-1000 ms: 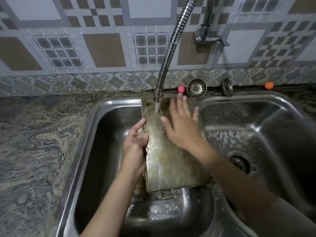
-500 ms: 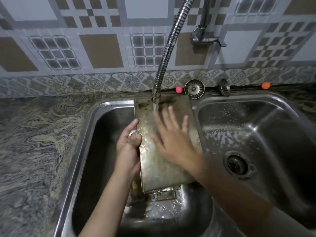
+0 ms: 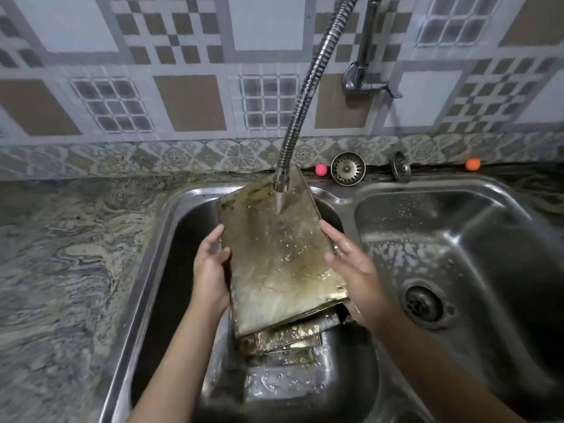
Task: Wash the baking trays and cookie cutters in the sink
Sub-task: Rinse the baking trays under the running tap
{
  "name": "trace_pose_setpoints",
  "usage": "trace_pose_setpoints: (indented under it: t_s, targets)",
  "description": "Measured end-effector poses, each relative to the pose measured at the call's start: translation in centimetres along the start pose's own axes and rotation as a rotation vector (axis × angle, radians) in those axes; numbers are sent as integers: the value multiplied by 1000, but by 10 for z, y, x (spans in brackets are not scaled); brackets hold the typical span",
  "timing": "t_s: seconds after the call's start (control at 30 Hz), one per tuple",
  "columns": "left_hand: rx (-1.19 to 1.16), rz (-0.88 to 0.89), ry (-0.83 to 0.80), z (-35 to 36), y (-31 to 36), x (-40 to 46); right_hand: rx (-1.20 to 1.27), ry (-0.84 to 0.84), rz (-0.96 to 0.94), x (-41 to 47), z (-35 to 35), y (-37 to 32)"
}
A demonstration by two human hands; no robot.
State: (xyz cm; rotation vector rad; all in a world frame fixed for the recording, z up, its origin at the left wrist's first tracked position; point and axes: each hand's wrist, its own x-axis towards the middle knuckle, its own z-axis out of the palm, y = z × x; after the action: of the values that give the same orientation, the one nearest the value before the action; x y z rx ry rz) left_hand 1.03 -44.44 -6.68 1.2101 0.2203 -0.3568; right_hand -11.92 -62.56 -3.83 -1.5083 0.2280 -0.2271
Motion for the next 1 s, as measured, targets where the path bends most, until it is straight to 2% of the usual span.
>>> trace_pose_setpoints:
  t_s: [0.07, 0.13, 0.23, 0.33, 0.43, 0.53, 0.63, 0.7, 0.8, 1.0]
  targets:
    - [254, 14, -48, 10, -3, -6, 118, 13, 33, 0, 2, -7]
    - [451, 44, -132, 20, -3, -19, 95, 25, 20, -2, 8, -10]
    - [365, 136, -332, 31, 10, -38, -84, 20, -46, -5, 21, -11]
    - [236, 115, -513, 42, 23, -55, -203, -58, -32, -9, 37, -3]
    - [318, 123, -400, 43, 21, -58, -320, -172, -25, -16, 51, 8]
    - [277, 208, -199, 34, 12, -52, -413, -251, -43, -19, 55, 14]
    - [241, 284, -94, 27, 9, -49, -532, -324, -103, -20, 52, 13]
    - [191, 291, -63, 23, 8, -48, -736, -222, -124, -16, 41, 14]
    - [166, 287, -73, 17, 7, -43, -1018, 16, -112, -5, 15, 17]
    - [202, 214, -115, 24, -9, -34, -1061, 240, -49, 4, -11, 10]
